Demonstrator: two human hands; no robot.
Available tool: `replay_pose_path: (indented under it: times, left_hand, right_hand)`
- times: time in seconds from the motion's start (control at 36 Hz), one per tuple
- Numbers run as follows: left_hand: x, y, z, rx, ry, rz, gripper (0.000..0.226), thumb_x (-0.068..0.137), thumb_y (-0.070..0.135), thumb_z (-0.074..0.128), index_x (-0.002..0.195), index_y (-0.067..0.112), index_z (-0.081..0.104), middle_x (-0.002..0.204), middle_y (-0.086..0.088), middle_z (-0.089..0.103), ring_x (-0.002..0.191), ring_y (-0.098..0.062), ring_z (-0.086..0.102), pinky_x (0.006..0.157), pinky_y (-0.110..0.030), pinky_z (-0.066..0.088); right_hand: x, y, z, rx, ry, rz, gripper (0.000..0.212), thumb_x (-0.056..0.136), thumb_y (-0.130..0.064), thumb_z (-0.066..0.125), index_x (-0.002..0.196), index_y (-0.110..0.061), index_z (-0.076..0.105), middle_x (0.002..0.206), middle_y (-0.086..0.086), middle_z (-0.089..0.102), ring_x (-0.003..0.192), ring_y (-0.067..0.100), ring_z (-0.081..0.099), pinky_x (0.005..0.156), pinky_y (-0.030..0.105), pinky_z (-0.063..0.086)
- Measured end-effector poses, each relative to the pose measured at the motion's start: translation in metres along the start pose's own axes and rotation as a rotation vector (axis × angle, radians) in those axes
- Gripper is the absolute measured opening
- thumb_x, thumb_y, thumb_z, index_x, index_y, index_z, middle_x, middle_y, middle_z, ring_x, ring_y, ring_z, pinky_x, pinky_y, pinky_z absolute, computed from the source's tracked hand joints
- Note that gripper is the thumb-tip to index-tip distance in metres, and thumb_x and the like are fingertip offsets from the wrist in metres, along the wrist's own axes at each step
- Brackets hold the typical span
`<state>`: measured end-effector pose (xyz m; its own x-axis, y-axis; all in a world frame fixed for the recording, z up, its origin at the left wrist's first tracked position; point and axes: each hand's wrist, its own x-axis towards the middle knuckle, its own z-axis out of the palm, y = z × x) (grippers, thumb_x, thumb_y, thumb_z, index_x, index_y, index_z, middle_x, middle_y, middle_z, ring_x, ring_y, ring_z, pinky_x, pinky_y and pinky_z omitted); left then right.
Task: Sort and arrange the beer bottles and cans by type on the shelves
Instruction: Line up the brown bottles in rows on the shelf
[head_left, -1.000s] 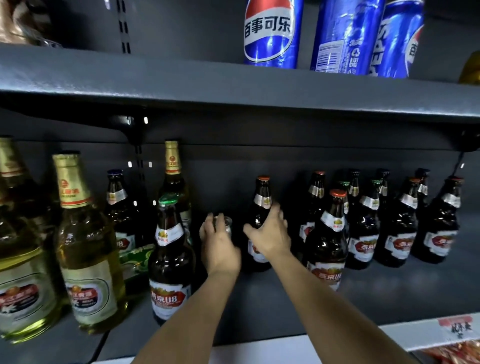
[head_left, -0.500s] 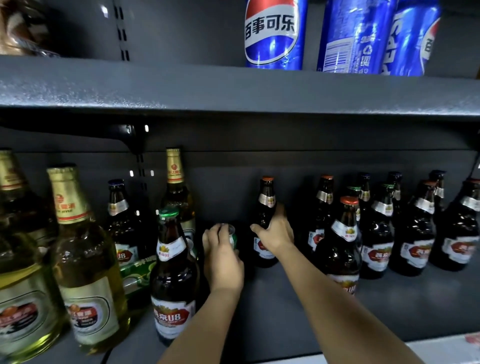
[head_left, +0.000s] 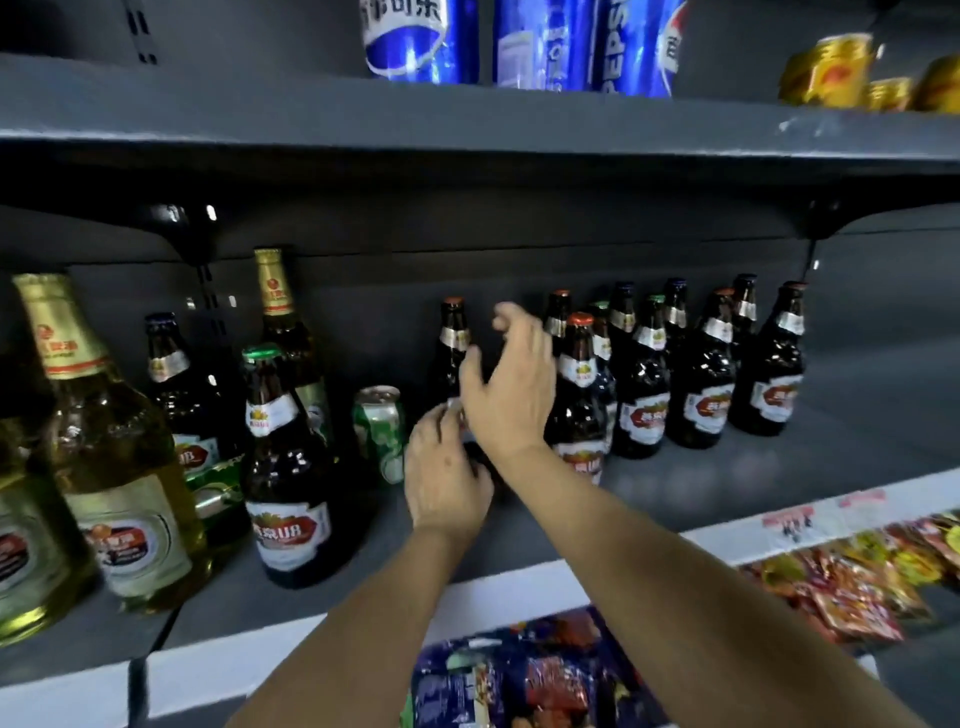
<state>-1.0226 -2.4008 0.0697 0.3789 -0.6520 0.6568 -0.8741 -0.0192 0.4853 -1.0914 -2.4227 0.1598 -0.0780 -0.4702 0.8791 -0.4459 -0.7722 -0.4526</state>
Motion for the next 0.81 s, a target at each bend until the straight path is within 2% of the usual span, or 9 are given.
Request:
replay_pose_path:
  times: [0.08,0.17,0.25,0.31,0.36,0.44,0.53,0.58,0.81]
  left_hand:
    - [-0.013,0.023,0.005,-0.095,-0.172,-0.054,0.065,0.075,0.011,0.064,0.137,0.006,0.046,0.136,-0.016,0.048,0.125,-0.035,0.044,0.102,-0.044,0.040]
    - [-0.017,0.041,0.010,-0.195,-0.341,-0.173,0.074,0.082,0.016,0.061,0.149,0.018,0.029,0.150,-0.006,0.033,0.136,-0.027,0.034,0.104,-0.041,0.039]
    - [-0.018,0.051,0.018,-0.352,-0.450,-0.243,0.086,0.082,0.016,0.068,0.153,0.019,0.019,0.155,-0.003,0.030,0.140,-0.022,0.033,0.109,-0.035,0.036]
    - [-0.020,0.056,0.024,-0.494,-0.537,-0.297,0.100,0.077,0.019,0.075,0.154,0.026,0.011,0.153,-0.001,0.035,0.137,-0.019,0.040,0.108,-0.037,0.040]
    - [-0.022,0.060,0.028,-0.530,-0.598,-0.292,0.111,0.076,0.025,0.078,0.154,0.031,-0.001,0.151,0.003,0.038,0.135,-0.018,0.042,0.105,-0.036,0.043]
    - [-0.025,0.061,0.033,-0.466,-0.568,-0.263,0.106,0.081,0.032,0.073,0.153,0.031,-0.005,0.142,0.004,0.050,0.123,-0.020,0.053,0.089,-0.031,0.046]
    - [-0.023,0.058,0.029,-0.366,-0.468,-0.340,0.081,0.084,0.031,0.066,0.148,0.031,0.017,0.124,0.000,0.062,0.108,-0.025,0.061,0.076,-0.034,0.050]
    - [-0.019,0.051,0.023,-0.283,-0.423,-0.349,0.072,0.084,0.030,0.065,0.143,0.027,0.023,0.116,-0.004,0.066,0.103,-0.028,0.063,0.071,-0.033,0.048]
    - [0.005,-0.004,0.007,-0.172,-0.348,-0.373,0.068,0.080,0.025,0.069,0.135,0.018,0.028,0.105,-0.007,0.067,0.096,-0.030,0.064,0.071,-0.033,0.048]
  right_hand:
    - [0.001,0.015,-0.030,-0.038,0.181,0.024,0.039,0.079,-0.029,0.050,0.113,-0.009,0.057,0.102,0.003,0.059,0.096,0.018,0.048,0.080,0.029,0.030]
    - [-0.004,0.042,-0.051,-0.083,0.176,0.123,0.041,0.083,-0.034,0.050,0.115,-0.009,0.055,0.107,0.005,0.057,0.100,0.020,0.047,0.083,0.030,0.030]
    - [-0.021,0.068,-0.059,-0.079,-0.036,0.290,0.051,0.090,-0.045,0.051,0.128,-0.010,0.048,0.121,0.006,0.053,0.111,0.025,0.049,0.090,0.035,0.038]
    - [-0.033,0.080,-0.061,-0.114,-0.224,0.395,0.063,0.090,-0.051,0.055,0.138,-0.013,0.040,0.135,0.005,0.047,0.122,0.026,0.047,0.092,0.040,0.042]
    - [-0.041,0.084,-0.060,-0.160,-0.315,0.441,0.074,0.087,-0.053,0.059,0.146,-0.018,0.032,0.145,0.003,0.040,0.129,0.025,0.044,0.093,0.041,0.043]
    - [-0.040,0.076,-0.055,-0.189,-0.311,0.483,0.078,0.084,-0.049,0.064,0.148,-0.020,0.029,0.147,0.003,0.040,0.131,0.026,0.044,0.094,0.041,0.043]
    - [-0.035,0.072,-0.048,-0.190,-0.352,0.477,0.077,0.082,-0.049,0.067,0.145,-0.020,0.032,0.143,0.002,0.044,0.128,0.027,0.047,0.092,0.039,0.043]
    - [-0.033,0.069,-0.042,-0.172,-0.391,0.459,0.077,0.081,-0.050,0.068,0.143,-0.020,0.034,0.142,0.003,0.046,0.126,0.027,0.048,0.092,0.038,0.042]
    - [-0.031,0.043,0.004,-0.151,-0.510,0.412,0.073,0.081,-0.056,0.066,0.136,-0.020,0.034,0.135,0.004,0.049,0.116,0.028,0.055,0.086,0.037,0.045]
